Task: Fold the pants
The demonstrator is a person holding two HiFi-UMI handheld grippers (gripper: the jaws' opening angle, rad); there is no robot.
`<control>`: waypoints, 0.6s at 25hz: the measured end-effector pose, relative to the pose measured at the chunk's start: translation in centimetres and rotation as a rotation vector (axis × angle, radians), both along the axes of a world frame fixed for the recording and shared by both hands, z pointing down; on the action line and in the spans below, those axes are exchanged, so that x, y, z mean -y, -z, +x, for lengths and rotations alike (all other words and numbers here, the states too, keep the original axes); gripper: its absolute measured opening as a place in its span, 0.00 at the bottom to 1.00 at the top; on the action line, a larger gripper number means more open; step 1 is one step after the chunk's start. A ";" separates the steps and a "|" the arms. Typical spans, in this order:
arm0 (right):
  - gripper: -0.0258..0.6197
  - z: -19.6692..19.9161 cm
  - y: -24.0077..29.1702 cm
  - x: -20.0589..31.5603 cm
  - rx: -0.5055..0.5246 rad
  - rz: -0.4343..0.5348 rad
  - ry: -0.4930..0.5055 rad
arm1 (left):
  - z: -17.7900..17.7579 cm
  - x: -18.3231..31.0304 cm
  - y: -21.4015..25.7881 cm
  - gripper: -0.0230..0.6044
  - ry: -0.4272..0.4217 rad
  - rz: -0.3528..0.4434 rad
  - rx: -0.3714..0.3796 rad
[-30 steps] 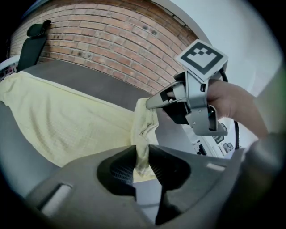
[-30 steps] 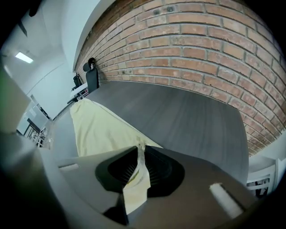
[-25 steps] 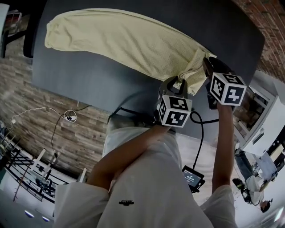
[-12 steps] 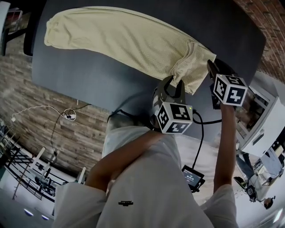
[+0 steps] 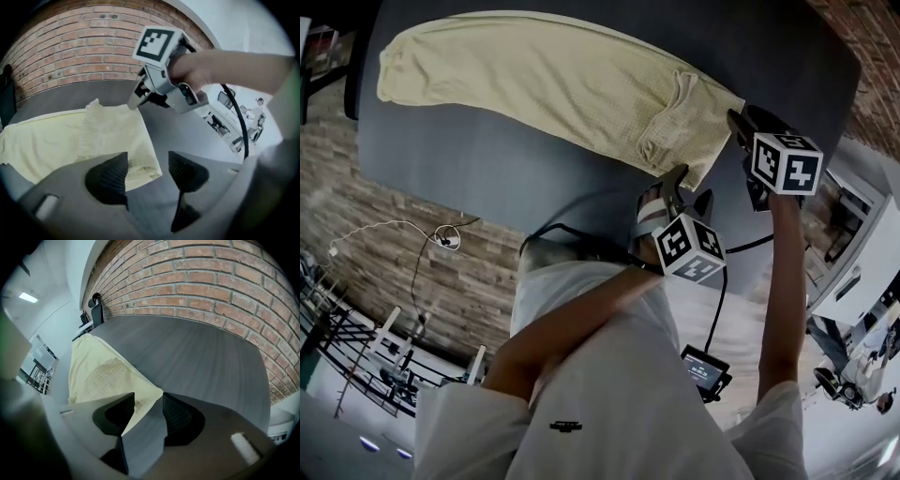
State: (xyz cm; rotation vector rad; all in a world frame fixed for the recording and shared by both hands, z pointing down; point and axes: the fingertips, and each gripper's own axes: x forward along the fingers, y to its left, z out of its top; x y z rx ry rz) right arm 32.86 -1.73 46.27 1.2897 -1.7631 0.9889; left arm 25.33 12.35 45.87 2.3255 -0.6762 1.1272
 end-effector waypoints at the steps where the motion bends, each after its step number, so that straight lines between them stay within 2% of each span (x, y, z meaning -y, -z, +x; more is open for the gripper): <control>1: 0.34 0.0 -0.3 0.2 0.014 -0.008 0.001 | 0.2 -0.5 -0.8 0.48 -0.025 0.001 0.027; 5: 0.34 -0.3 -1.5 0.6 0.063 -0.039 0.000 | 0.8 -1.4 -2.7 0.54 -0.086 0.016 0.087; 9: 0.29 -0.4 -1.9 0.5 0.017 -0.036 0.046 | 0.5 -0.9 -3.2 0.52 -0.097 0.092 0.145; 11: 0.17 -0.5 -2.2 0.1 0.041 -0.042 0.056 | 0.3 -0.8 -3.2 0.50 -0.086 0.117 0.167; 12: 0.11 -0.4 -2.1 -0.2 0.057 -0.044 0.053 | 0.1 -0.7 -3.1 0.48 -0.077 0.128 0.176; 13: 0.10 -0.3 -2.0 -0.4 0.062 -0.041 0.053 | 0.0 -0.6 -3.0 0.32 -0.066 0.136 0.181; 14: 0.10 -0.1 -1.9 -0.6 0.055 -0.035 0.059 | 0.0 -0.4 -2.8 0.23 -0.056 0.135 0.177; 15: 0.10 0.1 -1.6 -0.8 0.045 -0.027 0.066 | 0.0 -0.4 -2.6 0.21 -0.045 0.125 0.163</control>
